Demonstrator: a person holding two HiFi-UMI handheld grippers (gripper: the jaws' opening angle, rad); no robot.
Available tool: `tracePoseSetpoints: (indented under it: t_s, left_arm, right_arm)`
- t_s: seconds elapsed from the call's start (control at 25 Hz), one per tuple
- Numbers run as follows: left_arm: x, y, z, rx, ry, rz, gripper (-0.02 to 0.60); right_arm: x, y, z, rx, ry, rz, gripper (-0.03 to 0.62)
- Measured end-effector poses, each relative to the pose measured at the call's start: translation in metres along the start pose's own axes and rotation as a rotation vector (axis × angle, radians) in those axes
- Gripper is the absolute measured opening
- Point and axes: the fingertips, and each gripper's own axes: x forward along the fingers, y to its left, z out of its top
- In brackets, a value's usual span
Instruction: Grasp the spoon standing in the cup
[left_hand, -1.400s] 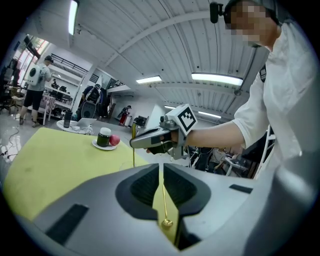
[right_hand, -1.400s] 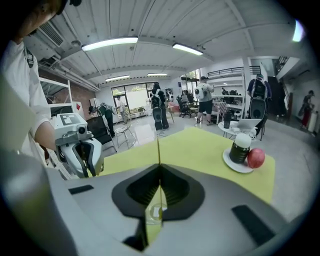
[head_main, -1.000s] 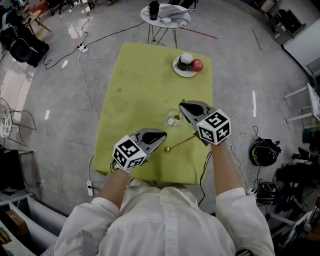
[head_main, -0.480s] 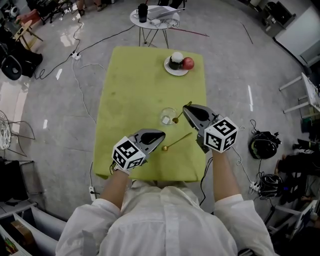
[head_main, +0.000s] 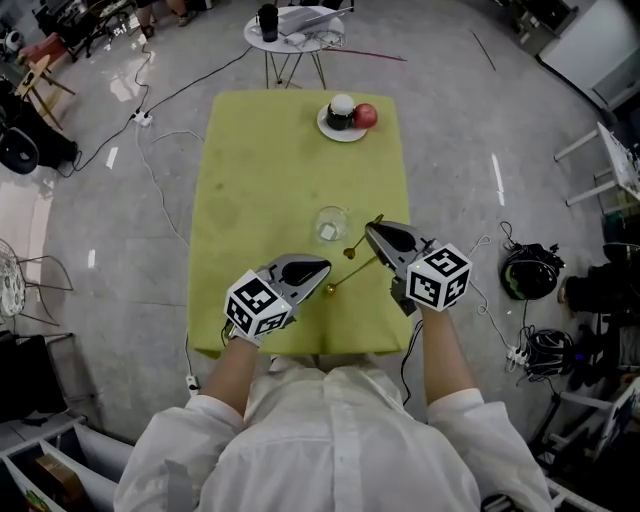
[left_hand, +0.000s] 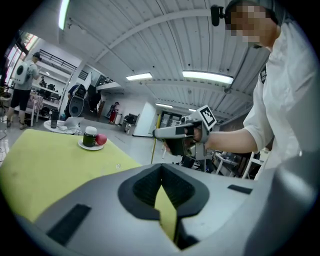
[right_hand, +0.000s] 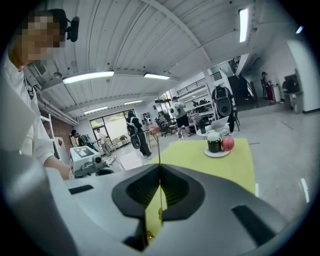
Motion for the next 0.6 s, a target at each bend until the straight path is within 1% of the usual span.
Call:
tracePoseSetpoints:
  t_s: [0.6]
  left_arm:
    - [0.007, -0.006, -0.004, 0.008, 0.034, -0.031, 0.005]
  right_arm:
    - [-0.003, 0.008, -0.069, 0.17, 0.061, -0.005, 0.007]
